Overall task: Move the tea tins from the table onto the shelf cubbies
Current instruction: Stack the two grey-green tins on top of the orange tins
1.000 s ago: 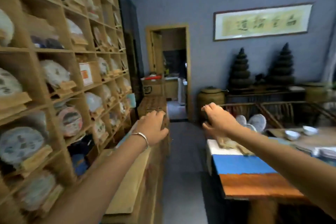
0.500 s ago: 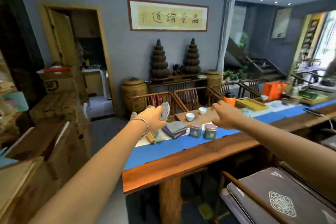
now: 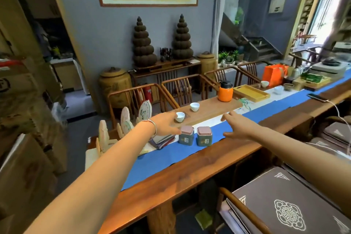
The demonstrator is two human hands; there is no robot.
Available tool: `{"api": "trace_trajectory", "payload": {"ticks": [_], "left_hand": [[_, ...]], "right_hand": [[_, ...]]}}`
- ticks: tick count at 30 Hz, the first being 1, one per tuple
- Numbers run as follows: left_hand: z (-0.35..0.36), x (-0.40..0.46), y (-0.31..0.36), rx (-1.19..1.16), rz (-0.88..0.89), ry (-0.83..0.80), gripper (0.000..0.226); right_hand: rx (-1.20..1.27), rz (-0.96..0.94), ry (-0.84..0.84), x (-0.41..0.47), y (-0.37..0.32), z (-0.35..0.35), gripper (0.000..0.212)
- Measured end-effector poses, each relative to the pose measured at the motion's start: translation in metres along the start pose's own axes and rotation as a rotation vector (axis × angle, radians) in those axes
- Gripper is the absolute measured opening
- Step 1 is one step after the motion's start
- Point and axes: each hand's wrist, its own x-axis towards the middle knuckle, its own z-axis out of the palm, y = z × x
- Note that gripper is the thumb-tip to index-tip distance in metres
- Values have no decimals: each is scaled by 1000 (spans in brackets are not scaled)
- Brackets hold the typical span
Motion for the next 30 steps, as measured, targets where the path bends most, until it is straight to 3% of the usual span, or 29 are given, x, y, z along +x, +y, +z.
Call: {"api": "trace_trajectory", "payload": {"ticks": [9,14,17,23,26,30], "left_hand": [[38,199,-86,3,-30,-129,64],[95,263,-110,-36,-8,-262,70],[119,298,-119,-61,35,-212,78],[183,347,-145,-33,-23,-263,99],[221,357,-149,23,-11,-307,116],[249,379,-157,-76,-87,-197,101]], "right_hand": [[84,114,-106,163,82,48,60],[149,115,-261,221,112,107,70],[194,94,-306,261,135,137,80],[204,-51,-437,320,155,210,113],[212,-139,-390,325,160,254,103],[362,-136,-213,332,166,285,89]]}}
